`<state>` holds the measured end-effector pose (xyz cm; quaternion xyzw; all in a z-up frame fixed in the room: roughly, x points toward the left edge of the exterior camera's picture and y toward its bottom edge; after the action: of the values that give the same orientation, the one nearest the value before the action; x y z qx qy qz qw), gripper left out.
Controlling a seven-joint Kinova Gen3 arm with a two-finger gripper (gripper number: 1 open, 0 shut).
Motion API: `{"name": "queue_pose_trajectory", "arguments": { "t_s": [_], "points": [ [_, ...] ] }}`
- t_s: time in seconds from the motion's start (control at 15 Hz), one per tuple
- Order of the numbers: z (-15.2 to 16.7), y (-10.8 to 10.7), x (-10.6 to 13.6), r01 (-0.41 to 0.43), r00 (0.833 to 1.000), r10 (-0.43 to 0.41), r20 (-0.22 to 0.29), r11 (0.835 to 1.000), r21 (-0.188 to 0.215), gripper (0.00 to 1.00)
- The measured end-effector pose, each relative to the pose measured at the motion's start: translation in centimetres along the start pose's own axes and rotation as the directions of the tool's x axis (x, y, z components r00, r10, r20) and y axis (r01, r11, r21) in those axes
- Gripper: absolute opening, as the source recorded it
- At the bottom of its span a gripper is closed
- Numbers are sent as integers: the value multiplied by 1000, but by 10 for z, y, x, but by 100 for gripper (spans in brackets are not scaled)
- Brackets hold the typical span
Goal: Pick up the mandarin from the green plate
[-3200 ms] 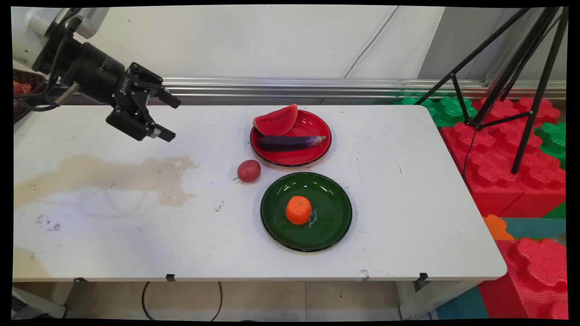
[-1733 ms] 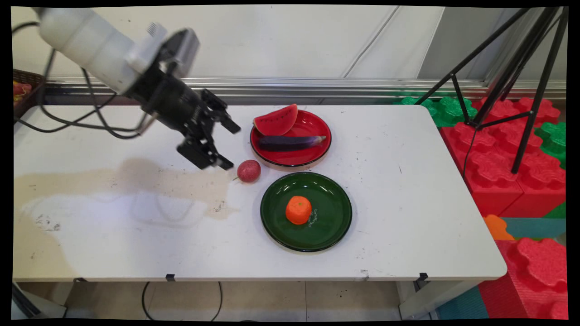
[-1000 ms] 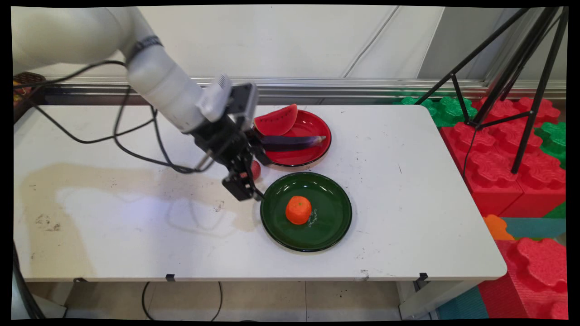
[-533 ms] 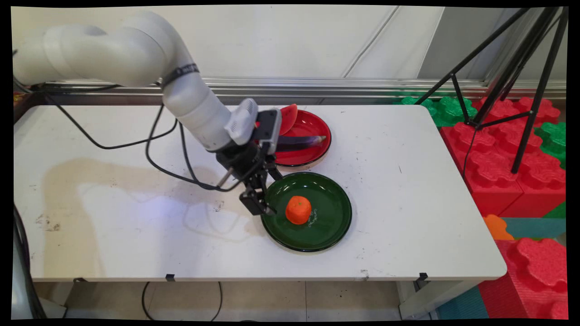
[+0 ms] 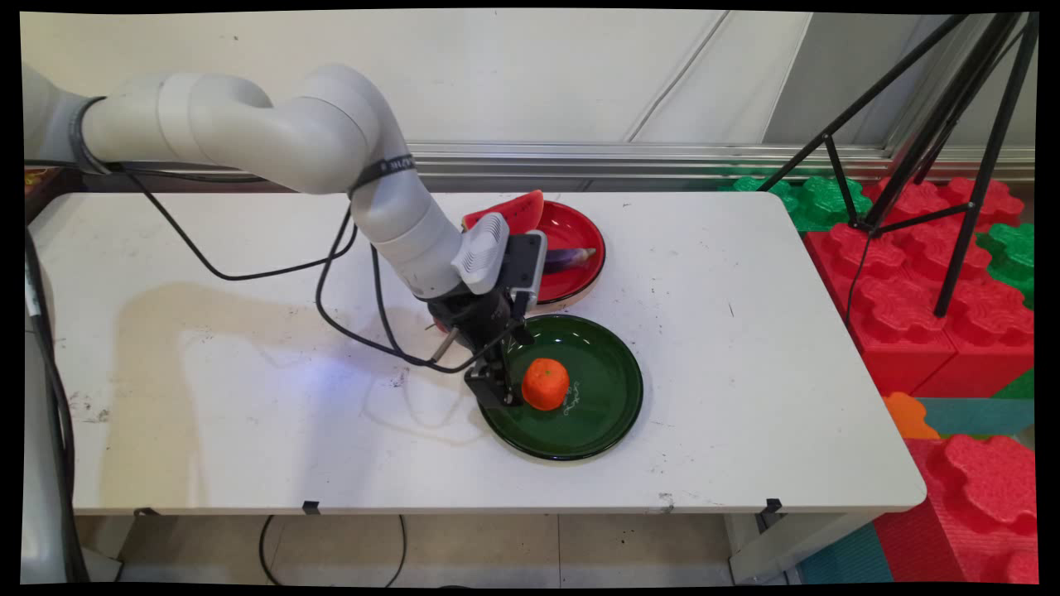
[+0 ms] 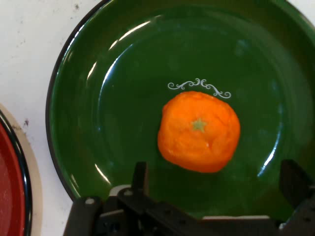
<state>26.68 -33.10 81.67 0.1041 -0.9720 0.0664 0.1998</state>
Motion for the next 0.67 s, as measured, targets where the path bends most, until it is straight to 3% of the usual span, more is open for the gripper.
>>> {"name": "queue_pose_trajectory", "arguments": {
  "t_s": [0.67],
  "points": [
    [29,-6,10,-25,1000,25,16,1000,8,100]
  ]
}}
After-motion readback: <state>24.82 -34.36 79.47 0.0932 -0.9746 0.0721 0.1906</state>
